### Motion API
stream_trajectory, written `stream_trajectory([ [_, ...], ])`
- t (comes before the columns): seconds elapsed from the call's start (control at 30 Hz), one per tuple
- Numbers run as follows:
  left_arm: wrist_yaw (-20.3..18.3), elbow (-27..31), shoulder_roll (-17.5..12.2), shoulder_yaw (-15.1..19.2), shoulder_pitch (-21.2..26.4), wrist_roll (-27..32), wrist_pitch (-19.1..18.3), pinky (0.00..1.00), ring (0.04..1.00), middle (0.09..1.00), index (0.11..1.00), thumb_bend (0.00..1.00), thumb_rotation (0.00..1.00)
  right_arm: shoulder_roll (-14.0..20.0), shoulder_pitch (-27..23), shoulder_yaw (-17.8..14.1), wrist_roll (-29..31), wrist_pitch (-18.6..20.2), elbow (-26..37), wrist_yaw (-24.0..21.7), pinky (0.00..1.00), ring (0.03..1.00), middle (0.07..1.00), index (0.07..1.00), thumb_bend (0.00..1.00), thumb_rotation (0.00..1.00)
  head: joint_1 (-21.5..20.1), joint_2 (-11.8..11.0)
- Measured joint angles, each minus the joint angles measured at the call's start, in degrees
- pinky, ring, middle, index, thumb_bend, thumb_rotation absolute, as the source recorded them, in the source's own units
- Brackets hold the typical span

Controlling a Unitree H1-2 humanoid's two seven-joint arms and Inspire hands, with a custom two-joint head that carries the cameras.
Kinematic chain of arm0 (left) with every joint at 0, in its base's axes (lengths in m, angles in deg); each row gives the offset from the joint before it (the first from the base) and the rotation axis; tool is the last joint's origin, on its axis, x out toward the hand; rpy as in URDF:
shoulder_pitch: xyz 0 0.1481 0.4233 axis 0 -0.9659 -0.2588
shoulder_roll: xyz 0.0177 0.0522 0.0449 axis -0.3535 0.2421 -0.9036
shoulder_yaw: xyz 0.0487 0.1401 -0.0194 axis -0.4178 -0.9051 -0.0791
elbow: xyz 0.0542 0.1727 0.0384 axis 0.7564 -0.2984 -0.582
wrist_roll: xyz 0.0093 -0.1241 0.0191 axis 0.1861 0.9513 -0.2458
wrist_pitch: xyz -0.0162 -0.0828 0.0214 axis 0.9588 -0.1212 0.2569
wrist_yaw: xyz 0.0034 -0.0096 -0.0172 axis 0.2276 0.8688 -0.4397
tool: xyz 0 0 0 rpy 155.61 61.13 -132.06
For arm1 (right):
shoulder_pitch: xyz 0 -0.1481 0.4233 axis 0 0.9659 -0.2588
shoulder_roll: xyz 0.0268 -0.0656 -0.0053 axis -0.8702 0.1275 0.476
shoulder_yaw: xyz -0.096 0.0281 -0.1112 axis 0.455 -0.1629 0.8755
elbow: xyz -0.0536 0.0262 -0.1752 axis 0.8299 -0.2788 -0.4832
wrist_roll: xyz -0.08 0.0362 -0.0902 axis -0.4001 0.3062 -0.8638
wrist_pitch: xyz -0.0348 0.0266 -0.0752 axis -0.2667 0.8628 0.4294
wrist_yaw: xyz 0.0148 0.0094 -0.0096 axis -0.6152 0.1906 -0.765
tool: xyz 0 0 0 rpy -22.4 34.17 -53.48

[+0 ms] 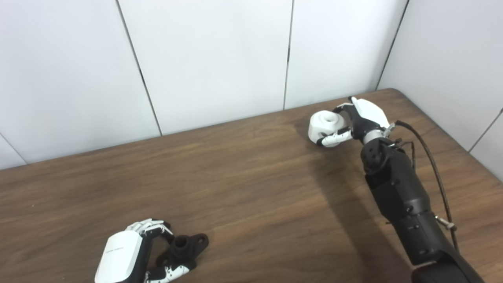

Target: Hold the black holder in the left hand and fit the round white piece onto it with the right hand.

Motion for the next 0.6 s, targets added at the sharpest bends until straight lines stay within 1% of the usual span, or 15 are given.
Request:
stream_trajectory([
  [0.17, -0.64, 0.3, -0.01, 0.0, 0.02, -0.07, -0.33, 0.84, 0.803, 0.728, 0.485, 0.52, 0.05, 0.04, 0.0, 0.66, 0.7, 0.0, -0.25, 1.38, 1.0, 1.0, 0.992, 0.721, 0.91, 0.36, 0.17, 0.09],
  [0.43, -0.88, 0.43, 0.0, -0.01, 0.04, -0.21, -0.44, 0.84, 0.807, 0.73, 0.485, 0.52, 0.05, 0.4, 0.0, 1.22, 1.19, 0.0, -0.27, 1.51, 1.0, 1.0, 0.979, 0.687, 0.88, 0.34, 0.26, 0.09],
  [0.6, -1.11, 0.57, 0.03, -0.01, 0.03, -0.21, -0.67, 0.85, 0.805, 0.731, 0.484, 0.52, 0.05, 1.05, 0.01, 1.63, 1.21, 0.0, -0.27, 1.5, 1.0, 1.0, 0.951, 0.667, 0.86, 0.31, 0.18, 0.09],
])
